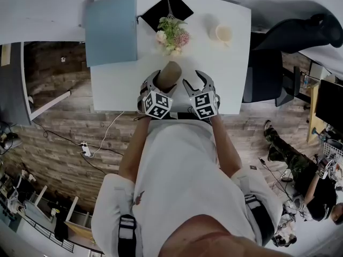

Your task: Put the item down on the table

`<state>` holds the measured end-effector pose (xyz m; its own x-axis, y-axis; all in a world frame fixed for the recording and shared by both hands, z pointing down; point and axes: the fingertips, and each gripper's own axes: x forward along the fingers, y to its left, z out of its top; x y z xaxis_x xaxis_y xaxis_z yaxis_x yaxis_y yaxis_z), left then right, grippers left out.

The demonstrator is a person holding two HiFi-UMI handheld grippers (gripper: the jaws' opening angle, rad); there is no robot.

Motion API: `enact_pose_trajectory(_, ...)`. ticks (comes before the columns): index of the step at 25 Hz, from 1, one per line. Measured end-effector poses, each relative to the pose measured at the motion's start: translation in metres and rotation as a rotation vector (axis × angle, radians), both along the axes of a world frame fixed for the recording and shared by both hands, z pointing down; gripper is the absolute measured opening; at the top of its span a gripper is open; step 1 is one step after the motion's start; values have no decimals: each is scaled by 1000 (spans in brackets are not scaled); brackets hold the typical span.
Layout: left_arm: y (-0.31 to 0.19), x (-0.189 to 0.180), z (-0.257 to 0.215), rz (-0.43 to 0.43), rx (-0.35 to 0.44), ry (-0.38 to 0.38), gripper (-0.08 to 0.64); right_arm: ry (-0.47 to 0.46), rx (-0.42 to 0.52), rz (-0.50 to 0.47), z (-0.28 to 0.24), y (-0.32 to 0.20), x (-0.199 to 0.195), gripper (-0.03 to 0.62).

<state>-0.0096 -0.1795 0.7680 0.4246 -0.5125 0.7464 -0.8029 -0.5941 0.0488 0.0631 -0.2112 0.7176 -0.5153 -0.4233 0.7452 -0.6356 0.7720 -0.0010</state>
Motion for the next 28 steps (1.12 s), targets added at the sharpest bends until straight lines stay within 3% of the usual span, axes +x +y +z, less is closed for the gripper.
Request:
enact_pose_trajectory(9,2,7,12,8,-34,-2,394,15,-16,-3,10,2,4,253)
enact_pose_trajectory(28,1,8,28,22,-82,-82,399,35,-25,-17,18,4,1,253)
